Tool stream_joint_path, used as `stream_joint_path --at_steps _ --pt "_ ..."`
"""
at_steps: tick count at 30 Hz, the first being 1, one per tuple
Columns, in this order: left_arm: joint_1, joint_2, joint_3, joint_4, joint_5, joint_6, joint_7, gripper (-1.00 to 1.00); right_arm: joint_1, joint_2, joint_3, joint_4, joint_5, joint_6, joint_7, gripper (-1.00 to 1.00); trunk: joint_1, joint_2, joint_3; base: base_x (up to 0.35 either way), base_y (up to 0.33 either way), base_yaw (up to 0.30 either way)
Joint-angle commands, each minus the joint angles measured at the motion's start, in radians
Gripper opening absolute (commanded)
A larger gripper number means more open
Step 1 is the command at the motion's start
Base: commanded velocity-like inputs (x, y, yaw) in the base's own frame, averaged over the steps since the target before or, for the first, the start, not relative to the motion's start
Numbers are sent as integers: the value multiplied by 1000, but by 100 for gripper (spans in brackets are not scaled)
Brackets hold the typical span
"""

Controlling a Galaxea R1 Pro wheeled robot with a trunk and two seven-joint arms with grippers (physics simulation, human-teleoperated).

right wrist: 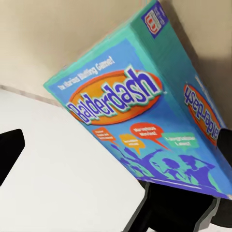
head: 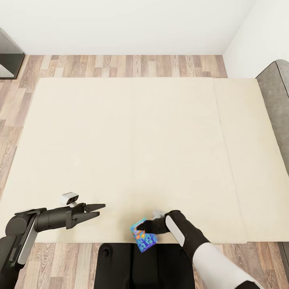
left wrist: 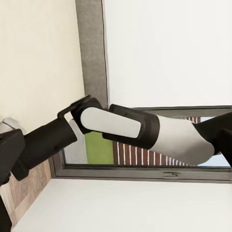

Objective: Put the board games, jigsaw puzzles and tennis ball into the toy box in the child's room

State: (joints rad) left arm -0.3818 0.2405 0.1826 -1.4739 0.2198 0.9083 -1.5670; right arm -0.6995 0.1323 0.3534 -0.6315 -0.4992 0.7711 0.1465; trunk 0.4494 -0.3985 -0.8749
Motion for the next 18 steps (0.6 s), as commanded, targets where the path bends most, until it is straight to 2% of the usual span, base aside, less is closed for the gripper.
stream_joint_path --at_steps 1,9,18 --pt "0 0 0 0 0 11 -4 100 0 0 0 1 6 3 5 100 1 -2 -1 0 0 0" --pt "0 0 0 0 0 11 -4 100 -1 1 0 46 11 -3 5 100 1 -2 -1 0 0 0" --pt "0 0 1 0 0 11 -4 100 1 -7 5 52 16 -3 5 100 1 -2 -1 0 0 0"
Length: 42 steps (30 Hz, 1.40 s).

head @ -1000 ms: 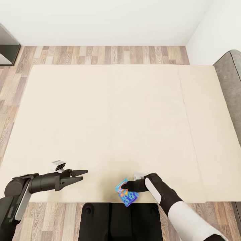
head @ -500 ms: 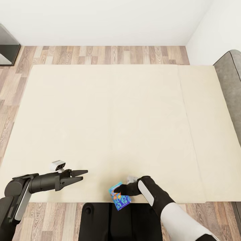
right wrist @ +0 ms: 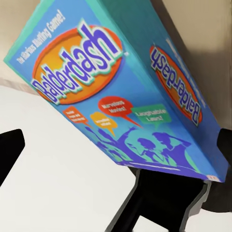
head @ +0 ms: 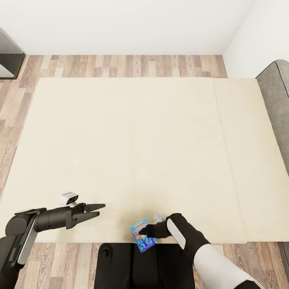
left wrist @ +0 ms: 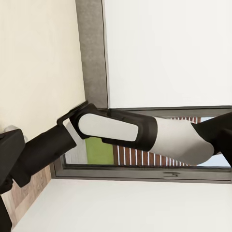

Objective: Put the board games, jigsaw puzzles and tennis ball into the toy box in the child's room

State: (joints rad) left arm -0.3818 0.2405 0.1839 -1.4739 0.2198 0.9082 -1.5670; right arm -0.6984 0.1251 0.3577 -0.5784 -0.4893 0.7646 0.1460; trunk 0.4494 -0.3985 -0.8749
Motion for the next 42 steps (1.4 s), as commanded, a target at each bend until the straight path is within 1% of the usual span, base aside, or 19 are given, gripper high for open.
stream_joint_path --at_steps 1,22,27,34,42 --pt "0 0 0 0 0 11 -4 100 0 -1 1 0 7 3 5 100 1 -2 -1 0 0 0" --pt "0 5 0 0 0 11 -4 100 0 -9 1 14 11 -8 2 100 1 -2 -1 0 0 0" --pt "0 5 0 0 0 11 -4 100 2 -9 1 16 11 -30 2 100 1 -2 -1 0 0 0" --pt "0 4 -1 0 0 11 -4 100 1 -2 0 51 12 -54 2 100 1 -2 -1 0 0 0" --pt "0 4 0 0 0 11 -4 100 0 8 -1 61 13 -71 3 100 1 -2 -1 0 0 0"
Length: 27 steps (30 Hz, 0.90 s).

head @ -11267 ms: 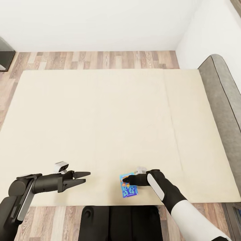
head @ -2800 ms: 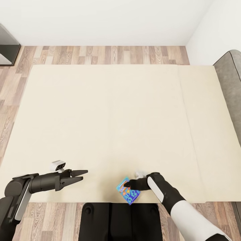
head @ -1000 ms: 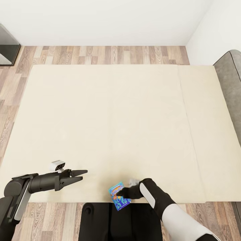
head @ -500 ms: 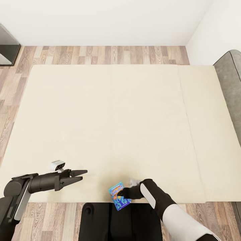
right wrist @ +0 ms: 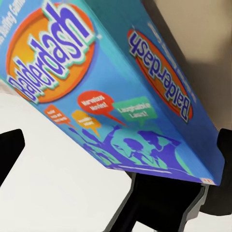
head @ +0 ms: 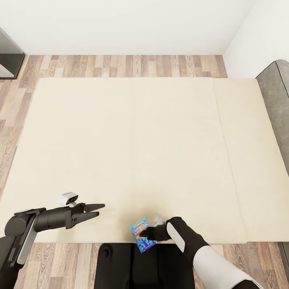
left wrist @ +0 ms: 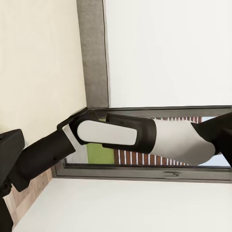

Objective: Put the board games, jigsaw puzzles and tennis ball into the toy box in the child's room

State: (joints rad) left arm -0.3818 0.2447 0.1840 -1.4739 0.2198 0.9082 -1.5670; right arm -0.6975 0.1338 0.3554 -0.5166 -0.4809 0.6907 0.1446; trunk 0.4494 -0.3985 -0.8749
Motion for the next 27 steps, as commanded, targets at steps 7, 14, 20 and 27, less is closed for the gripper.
stream_joint_path --at_steps 7,14,20,27 --pt "0 1 -1 0 0 11 -4 100 0 -3 3 1 4 -15 6 100 1 -1 -1 0 0 0" --pt "1 1 -1 0 0 11 -4 100 0 -2 3 1 3 -18 6 100 1 -1 -1 0 0 0" --pt "2 0 -1 0 0 11 -4 100 0 0 4 1 3 -19 6 100 1 -1 -1 0 0 0" --pt "2 0 -1 0 0 11 -4 100 0 1 4 1 4 -19 6 100 1 -1 -2 0 0 0"
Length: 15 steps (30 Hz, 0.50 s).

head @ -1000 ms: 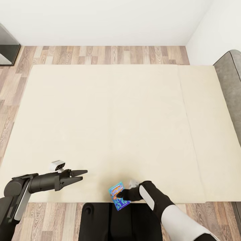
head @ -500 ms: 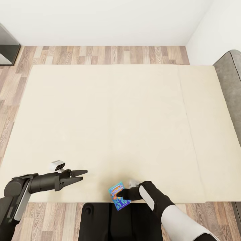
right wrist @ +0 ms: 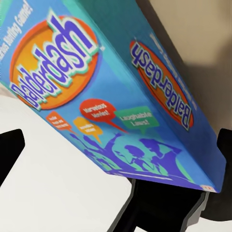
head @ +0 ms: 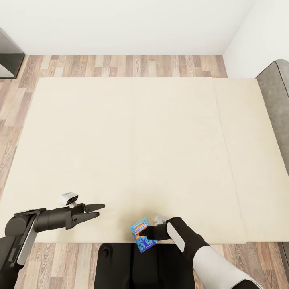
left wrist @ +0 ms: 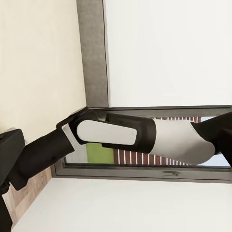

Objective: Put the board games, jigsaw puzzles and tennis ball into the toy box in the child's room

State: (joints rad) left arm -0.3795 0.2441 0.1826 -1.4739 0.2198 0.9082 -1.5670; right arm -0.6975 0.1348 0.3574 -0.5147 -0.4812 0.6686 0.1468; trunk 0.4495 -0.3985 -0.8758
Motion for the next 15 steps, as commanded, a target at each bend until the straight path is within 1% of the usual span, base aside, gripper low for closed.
stream_joint_path --at_steps 1,15 --pt "0 0 0 0 0 11 -4 100 0 -1 2 -1 4 3 4 100 1 -2 -2 0 0 0" --pt "0 1 0 0 0 11 -4 100 0 0 0 -1 4 5 4 100 1 -2 -9 0 0 0"
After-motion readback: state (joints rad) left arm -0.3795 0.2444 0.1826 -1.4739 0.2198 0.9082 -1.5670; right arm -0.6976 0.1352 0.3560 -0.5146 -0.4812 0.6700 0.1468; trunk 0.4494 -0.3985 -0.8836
